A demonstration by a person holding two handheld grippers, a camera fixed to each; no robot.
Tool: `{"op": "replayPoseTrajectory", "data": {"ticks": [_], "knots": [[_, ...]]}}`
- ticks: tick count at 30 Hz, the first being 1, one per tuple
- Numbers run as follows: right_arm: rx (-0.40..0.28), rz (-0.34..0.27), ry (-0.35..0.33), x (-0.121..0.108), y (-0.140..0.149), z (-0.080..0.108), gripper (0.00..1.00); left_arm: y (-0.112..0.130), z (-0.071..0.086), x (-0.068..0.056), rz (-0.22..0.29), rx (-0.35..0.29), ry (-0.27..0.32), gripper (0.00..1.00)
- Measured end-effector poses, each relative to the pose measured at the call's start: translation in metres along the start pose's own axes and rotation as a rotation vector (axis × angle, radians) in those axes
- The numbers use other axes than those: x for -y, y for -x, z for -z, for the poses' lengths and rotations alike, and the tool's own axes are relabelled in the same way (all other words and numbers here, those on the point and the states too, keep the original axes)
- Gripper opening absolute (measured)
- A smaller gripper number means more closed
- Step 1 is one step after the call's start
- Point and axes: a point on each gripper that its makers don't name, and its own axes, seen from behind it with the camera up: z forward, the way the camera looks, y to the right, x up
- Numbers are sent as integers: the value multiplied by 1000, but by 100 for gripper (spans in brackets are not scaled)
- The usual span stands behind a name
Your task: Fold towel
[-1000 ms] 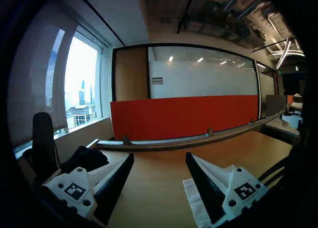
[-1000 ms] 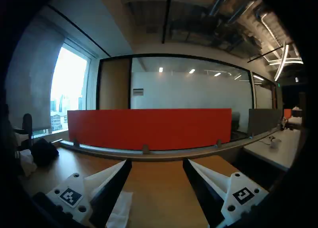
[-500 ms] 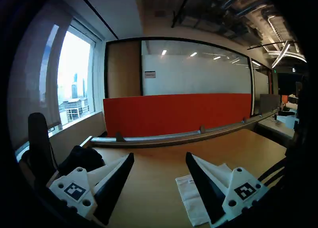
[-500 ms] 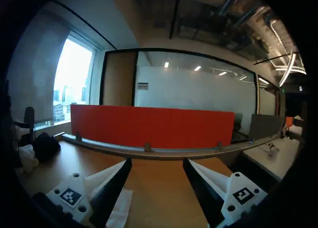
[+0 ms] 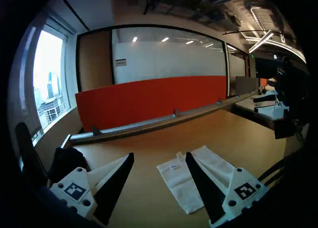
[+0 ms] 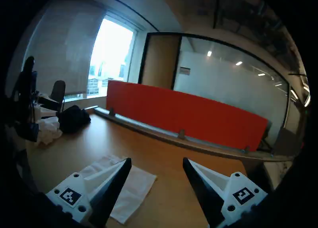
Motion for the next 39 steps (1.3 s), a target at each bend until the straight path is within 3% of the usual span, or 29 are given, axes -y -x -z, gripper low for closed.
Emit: {"op": "replayPoseTrajectory", "data": {"ticks": [6,15,29,39], "knots": [[56,47,-97,17,9,1,100,13,-6,-16,-53,48,66,96],[105,51,-165,32,30,-4,100,37,-10,-32,-35,83,120,96],[198,45,-216,55,91,-17,100,110,-20,-68,-25,193,208,96],[268,57,-260,74,143,-24,100,173,-30,-82,-46,298,256,97]]}}
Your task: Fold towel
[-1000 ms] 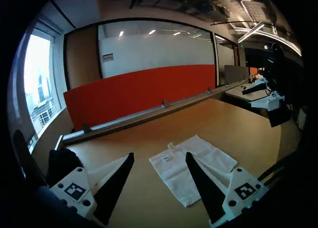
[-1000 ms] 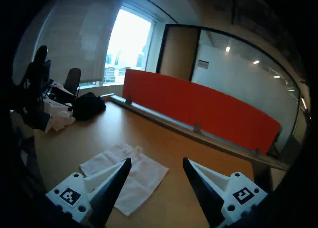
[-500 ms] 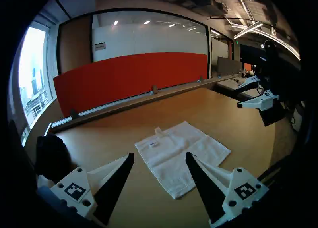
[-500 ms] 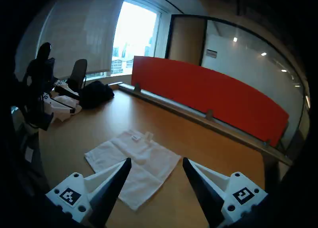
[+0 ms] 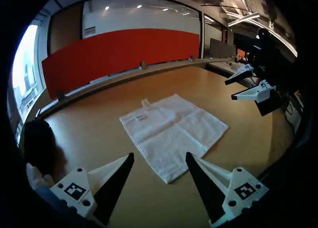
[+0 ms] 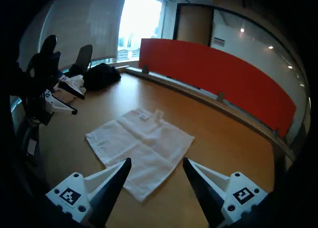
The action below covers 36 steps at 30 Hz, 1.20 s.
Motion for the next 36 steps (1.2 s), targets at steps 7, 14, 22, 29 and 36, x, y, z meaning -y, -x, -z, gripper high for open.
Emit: {"op": "replayPoseTrajectory", "data": {"ticks": [7,14,22,29,36], "knots": [[56,0,-29,14,31,-15,100,30,-21,-3,-4,56,21,96],[121,-22,-41,21,65,-26,100,49,-37,-7,17,102,49,97],[187,-45,-57,28,98,-32,100,68,-52,-14,32,159,78,97],[226,-61,-90,35,114,-36,98,81,-61,-17,30,213,95,96],[243,-62,-106,36,120,-39,91,91,-65,-17,37,247,100,96]]}}
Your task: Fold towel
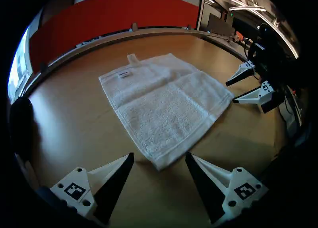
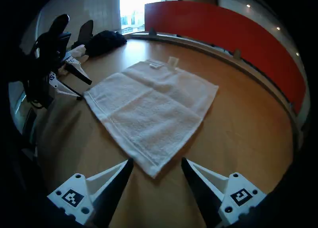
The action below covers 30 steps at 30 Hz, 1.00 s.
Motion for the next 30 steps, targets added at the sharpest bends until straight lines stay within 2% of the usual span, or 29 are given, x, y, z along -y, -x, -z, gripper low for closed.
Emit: {"op": "replayPoseTrajectory", "data": {"ticks": [10,14,20,26,30], "knots": [[11,13,-19,2,4,-2,81,5,-3,-2,-26,21,1,96],[9,20,-24,2,3,-2,75,5,-4,-1,-29,26,-3,93],[6,29,-32,4,3,-3,65,5,-6,1,-32,32,-22,79],[4,26,-33,6,3,-2,54,6,-8,2,-48,39,-44,74],[6,20,-31,4,2,-3,42,6,-8,2,-50,42,-53,57]]}}
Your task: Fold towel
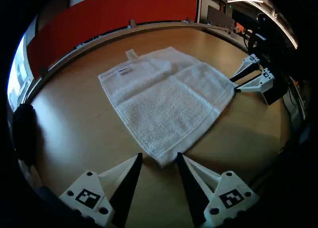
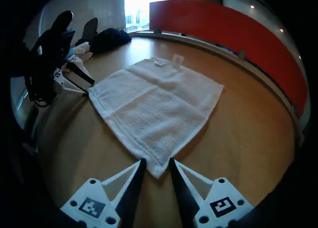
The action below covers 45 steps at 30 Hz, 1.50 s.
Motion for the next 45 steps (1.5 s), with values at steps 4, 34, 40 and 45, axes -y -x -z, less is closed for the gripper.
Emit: {"op": "replayPoseTrajectory", "data": {"ticks": [4,34,40,45], "knots": [[2,-2,0,-1,0,0,39,0,0,-1,9,2,-6,53],[-14,-23,-14,2,-6,4,8,-5,5,-15,54,-1,12,15],[-18,-35,-17,1,-10,6,6,-9,7,-15,49,-5,10,15],[-30,-30,-20,1,-17,11,6,-15,12,-14,65,-13,7,15]]}}
